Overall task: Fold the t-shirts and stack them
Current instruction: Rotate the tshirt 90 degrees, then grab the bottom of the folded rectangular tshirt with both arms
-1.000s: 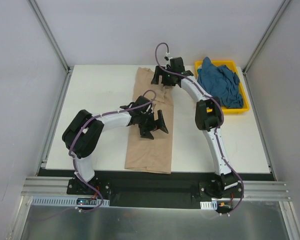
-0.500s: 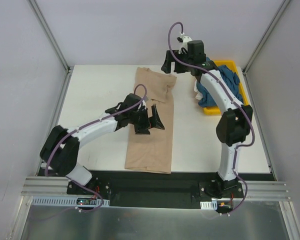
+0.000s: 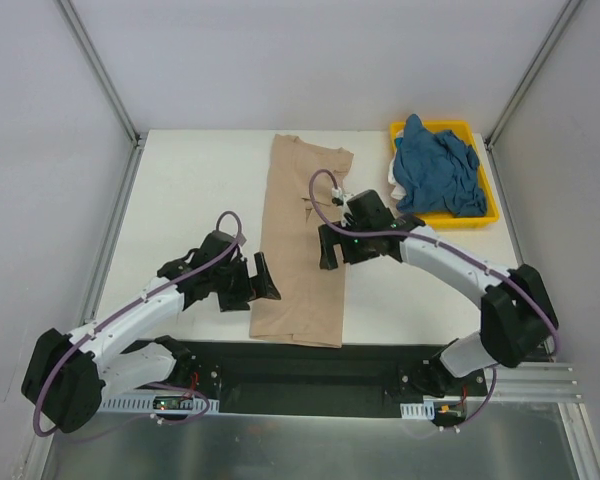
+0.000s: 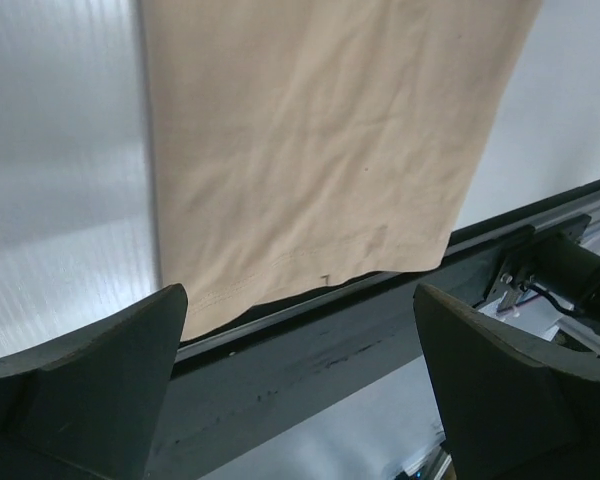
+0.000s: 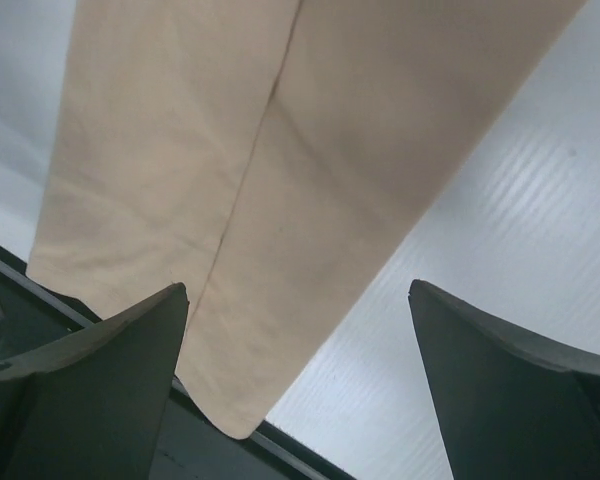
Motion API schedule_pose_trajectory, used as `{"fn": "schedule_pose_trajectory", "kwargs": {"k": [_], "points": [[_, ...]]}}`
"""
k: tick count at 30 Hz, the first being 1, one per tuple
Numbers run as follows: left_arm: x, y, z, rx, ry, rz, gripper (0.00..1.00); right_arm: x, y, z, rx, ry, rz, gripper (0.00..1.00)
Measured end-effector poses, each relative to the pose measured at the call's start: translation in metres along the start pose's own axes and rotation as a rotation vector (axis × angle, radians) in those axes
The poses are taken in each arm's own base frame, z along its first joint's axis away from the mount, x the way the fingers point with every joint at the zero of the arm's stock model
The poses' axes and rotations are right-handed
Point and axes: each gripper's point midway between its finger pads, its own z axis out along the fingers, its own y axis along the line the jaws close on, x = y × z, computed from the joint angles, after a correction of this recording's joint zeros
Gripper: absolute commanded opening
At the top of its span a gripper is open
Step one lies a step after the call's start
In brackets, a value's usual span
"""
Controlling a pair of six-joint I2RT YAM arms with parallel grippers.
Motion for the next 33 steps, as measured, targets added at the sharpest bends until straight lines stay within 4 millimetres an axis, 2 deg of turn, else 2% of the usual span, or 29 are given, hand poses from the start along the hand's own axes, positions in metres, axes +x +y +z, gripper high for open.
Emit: {"fn": "schedule_pose_trajectory", "kwargs": {"k": [2,5,9,12,16,22,24,25,27,29,33], "points": [[0.008,0.009,0.002,-0.019,0.025,-0.01,0.85,0.022,0.001,-0.009,0.006,0.008,0.009,0.97],[0.022,0.022,0.009,-0.058,0.093,-0.037,0.77,0.052,0.006,-0.02,0.012,0.027,0.006,0.97],[0.039,0.038,0.017,-0.107,0.173,-0.073,0.62,0.099,0.032,-0.026,-0.032,0.093,-0.072,0.98],[0.047,0.044,0.018,-0.121,0.202,-0.09,0.55,0.126,0.045,-0.031,-0.053,0.136,-0.121,0.99],[0.052,0.051,0.019,-0.14,0.215,-0.106,0.47,0.147,0.055,-0.034,-0.073,0.167,-0.145,0.99],[0.056,0.059,0.023,-0.18,0.234,-0.132,0.39,0.173,0.061,-0.034,-0.065,0.224,-0.199,0.99],[0.056,0.062,0.024,-0.192,0.229,-0.137,0.33,0.18,0.063,-0.032,-0.056,0.243,-0.22,0.97],[0.056,0.063,0.024,-0.198,0.226,-0.14,0.29,0.184,0.063,-0.031,-0.052,0.252,-0.231,0.96],[0.056,0.065,0.025,-0.21,0.222,-0.148,0.11,0.19,0.064,-0.028,-0.043,0.273,-0.246,0.9],[0.055,0.067,0.026,-0.225,0.217,-0.154,0.0,0.196,0.062,-0.023,-0.026,0.298,-0.257,0.85],[0.055,0.068,0.026,-0.226,0.215,-0.155,0.0,0.208,0.054,-0.012,0.025,0.352,-0.266,0.78]]}}
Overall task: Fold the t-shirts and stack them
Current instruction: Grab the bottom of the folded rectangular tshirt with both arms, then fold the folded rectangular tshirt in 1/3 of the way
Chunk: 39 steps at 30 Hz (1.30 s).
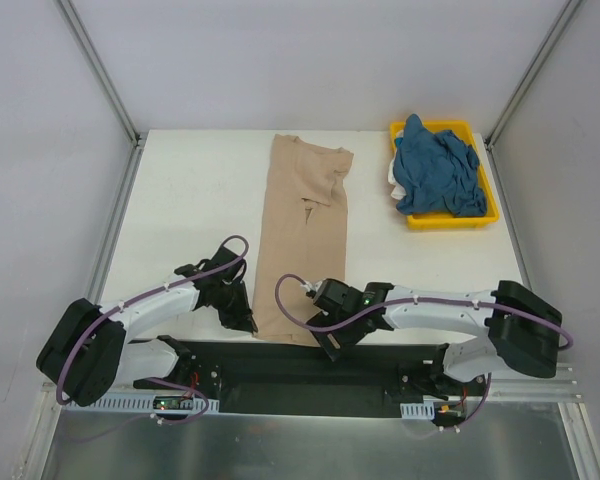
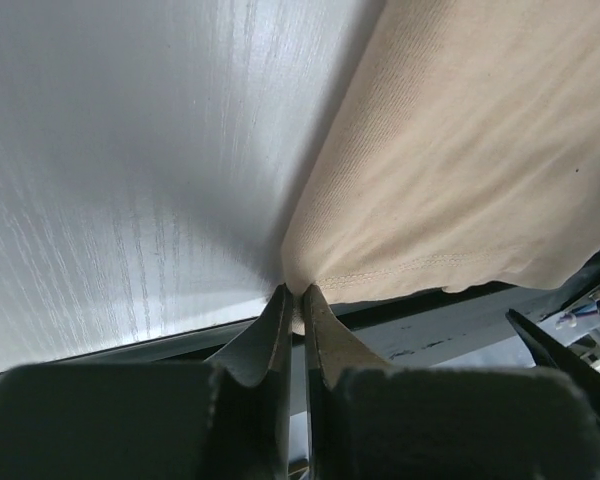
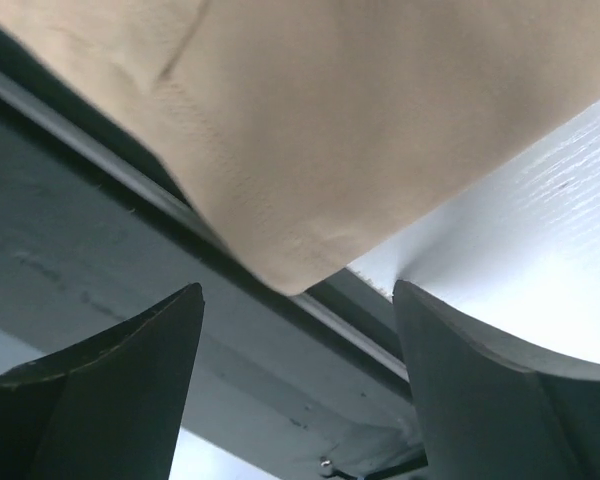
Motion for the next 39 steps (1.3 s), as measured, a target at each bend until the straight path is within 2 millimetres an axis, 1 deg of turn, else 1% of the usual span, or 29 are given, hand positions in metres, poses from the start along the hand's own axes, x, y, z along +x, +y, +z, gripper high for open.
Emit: {"fn": "schedule_pose_trajectory", "kwargs": {"k": [3,4,5,6,8,11,13,15,18,22,23,26,30,32,35,39], "points": [[0.0,0.0,0.0,0.0,0.0,0.0,0.0,0.002,-0.007,0.007,0.046,0.021,0.003,0.65],[0.0,0.0,0.0,0.002,-0.001,0.001,0.0,0.001,-0.007,0.008,0.054,0.016,0.003,0.56],[0.0,0.0,0.0,0.003,-0.002,0.003,0.0,0.0,-0.008,0.008,0.062,0.013,0.001,0.5],[0.001,0.0,0.0,0.004,-0.003,0.005,0.0,0.0,-0.01,0.009,0.071,0.012,-0.001,0.39],[0.001,-0.001,0.0,0.005,-0.004,0.01,0.0,-0.001,-0.013,0.01,0.09,0.009,-0.004,0.3],[0.002,-0.001,-0.001,0.007,-0.004,0.013,0.0,-0.003,-0.017,0.011,0.112,0.005,-0.007,0.01],[0.002,-0.003,-0.001,0.014,-0.007,0.014,0.0,-0.004,-0.017,0.012,0.113,0.005,-0.015,0.01],[0.003,-0.003,-0.002,0.023,-0.007,0.014,0.0,-0.004,-0.013,0.012,0.101,0.0,-0.015,0.01],[0.012,-0.002,-0.003,0.044,0.0,0.009,0.0,-0.001,0.005,0.01,0.029,-0.019,-0.026,0.01],[0.029,0.003,-0.005,0.082,0.032,-0.013,0.0,0.009,0.026,-0.005,-0.093,-0.038,-0.018,0.01],[0.032,0.003,-0.007,0.089,0.036,-0.016,0.0,0.01,0.029,-0.008,-0.107,-0.04,-0.016,0.01],[0.034,-0.006,-0.015,0.146,0.024,-0.013,0.0,0.008,0.035,-0.016,-0.145,-0.054,-0.013,0.01],[0.031,-0.018,-0.027,0.2,-0.003,0.008,0.0,0.009,0.032,-0.027,-0.136,-0.056,-0.008,0.01],[0.028,-0.027,-0.034,0.216,-0.012,0.02,0.0,0.003,0.027,-0.033,-0.123,-0.067,0.01,0.01],[0.018,-0.044,-0.046,0.232,-0.036,0.054,0.0,-0.011,0.011,-0.04,-0.093,-0.1,0.069,0.01],[-0.008,-0.072,-0.06,0.229,-0.101,0.108,0.0,-0.037,-0.012,-0.053,-0.039,-0.171,0.121,0.01]]}}
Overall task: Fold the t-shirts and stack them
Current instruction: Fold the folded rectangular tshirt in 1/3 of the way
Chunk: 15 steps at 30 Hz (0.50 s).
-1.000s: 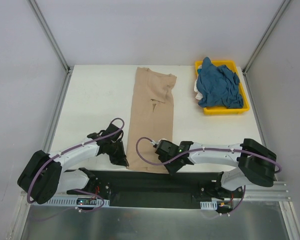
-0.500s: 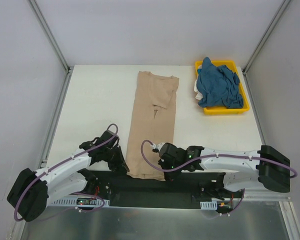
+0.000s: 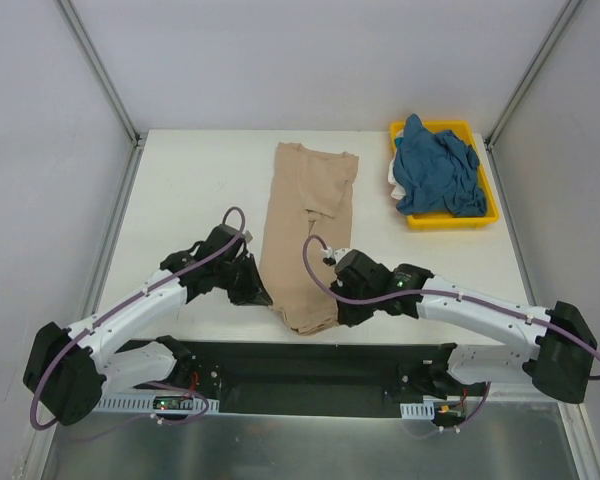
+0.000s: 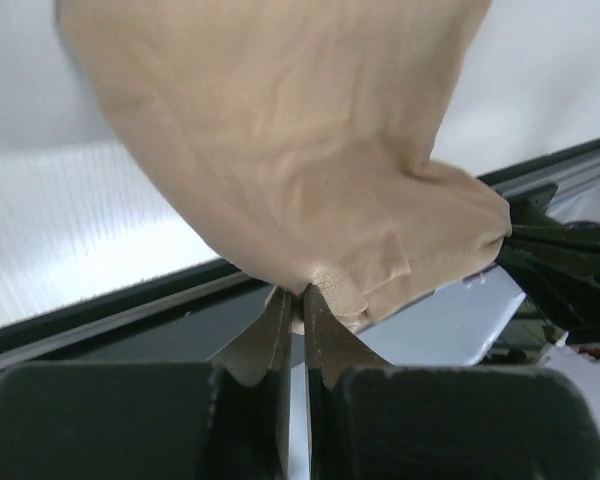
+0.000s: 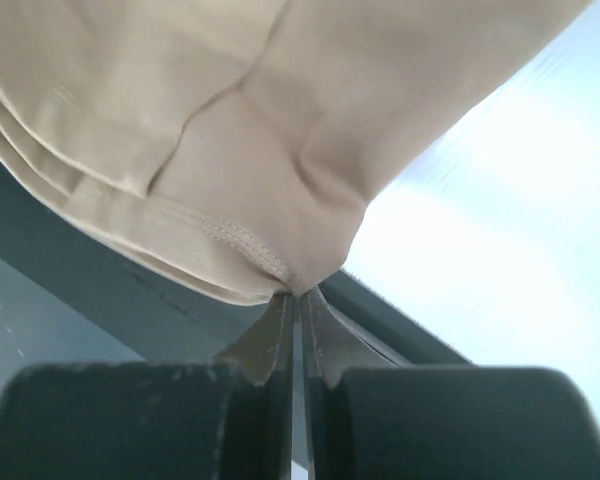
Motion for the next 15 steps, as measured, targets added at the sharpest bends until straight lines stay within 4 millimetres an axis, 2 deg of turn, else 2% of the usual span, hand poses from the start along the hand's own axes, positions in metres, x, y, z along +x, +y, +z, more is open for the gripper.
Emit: {"fn": "schedule_pose_trajectory", "kwargs": {"k": [7,10,15], "points": [[-0.059,-0.034,-0.005,-0.029,-0.129,0.055,0.0,-0.069,-0.017,-0.018,0.052,-0.146,0.039,0.01],[-0.085,-0.038,-0.007,-0.047,-0.177,0.042,0.0,-0.092,-0.036,-0.017,0.097,-0.168,0.077,0.01],[-0.12,-0.04,-0.007,-0.078,-0.219,0.02,0.0,-0.118,-0.063,-0.013,0.152,-0.163,0.119,0.01]]}}
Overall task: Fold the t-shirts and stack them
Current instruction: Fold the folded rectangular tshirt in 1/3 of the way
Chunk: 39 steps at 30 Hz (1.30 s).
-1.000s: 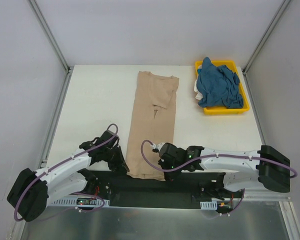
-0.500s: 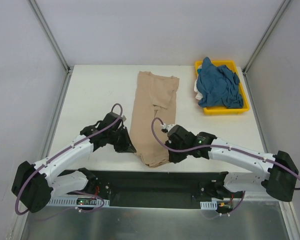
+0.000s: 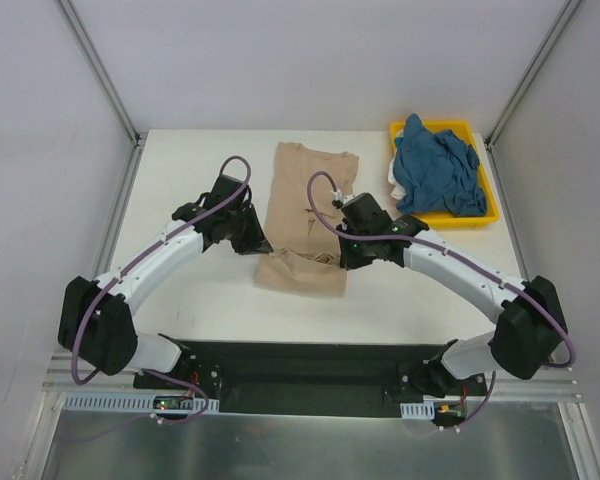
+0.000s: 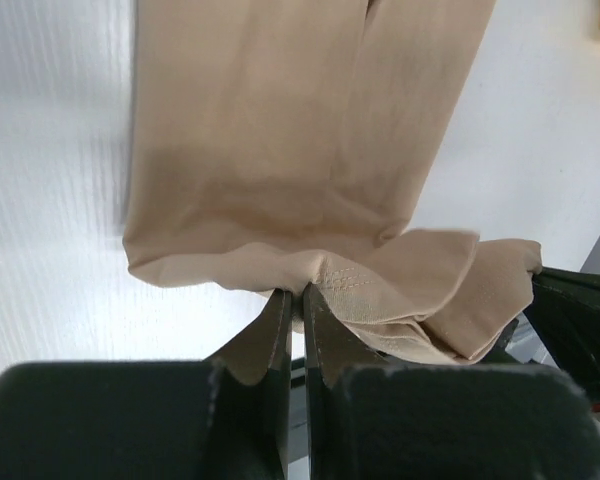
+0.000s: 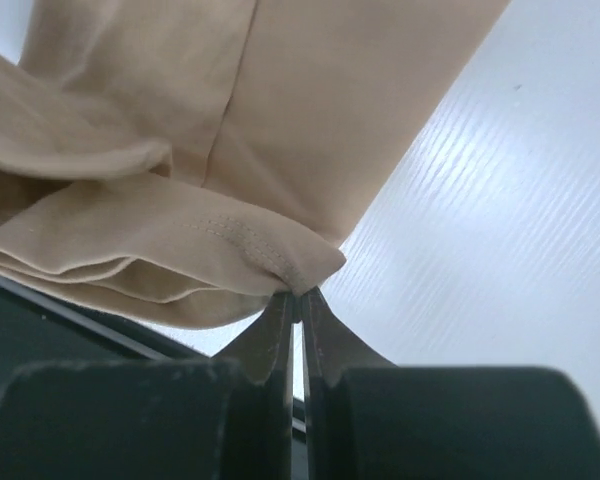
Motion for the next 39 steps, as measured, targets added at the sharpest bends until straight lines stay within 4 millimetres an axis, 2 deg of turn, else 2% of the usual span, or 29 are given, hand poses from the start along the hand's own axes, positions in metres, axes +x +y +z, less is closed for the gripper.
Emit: {"fn": "schedule_pose_trajectory", "kwargs": {"k": [8,13,24,33,36,37,38,39], "points": [[-0.05,-0.008,0.022,-0.012,-0.004,0.017,0.0,-0.044,-0.023,0.011,0.045,-0.023,0.032,0.01],[-0.07,-0.009,0.038,-0.01,0.014,0.01,0.0,-0.06,-0.033,0.021,0.066,-0.016,0.039,0.01],[-0.097,-0.015,0.067,-0.004,0.036,0.056,0.02,-0.074,-0.063,0.051,0.121,0.042,0.077,0.01],[-0.111,0.002,0.098,-0.033,0.077,0.034,0.05,-0.082,-0.078,0.082,0.127,0.09,0.11,0.04],[-0.115,0.006,0.11,-0.041,0.09,0.03,0.11,-0.082,-0.082,0.09,0.127,0.104,0.121,0.05],[-0.116,0.007,0.113,-0.042,0.094,0.028,0.27,-0.084,-0.083,0.093,0.126,0.105,0.125,0.08],[-0.116,0.008,0.116,-0.043,0.098,0.028,0.32,-0.084,-0.084,0.095,0.125,0.108,0.128,0.13],[-0.117,0.008,0.119,-0.045,0.101,0.027,0.38,-0.086,-0.085,0.098,0.125,0.109,0.131,0.24]]}}
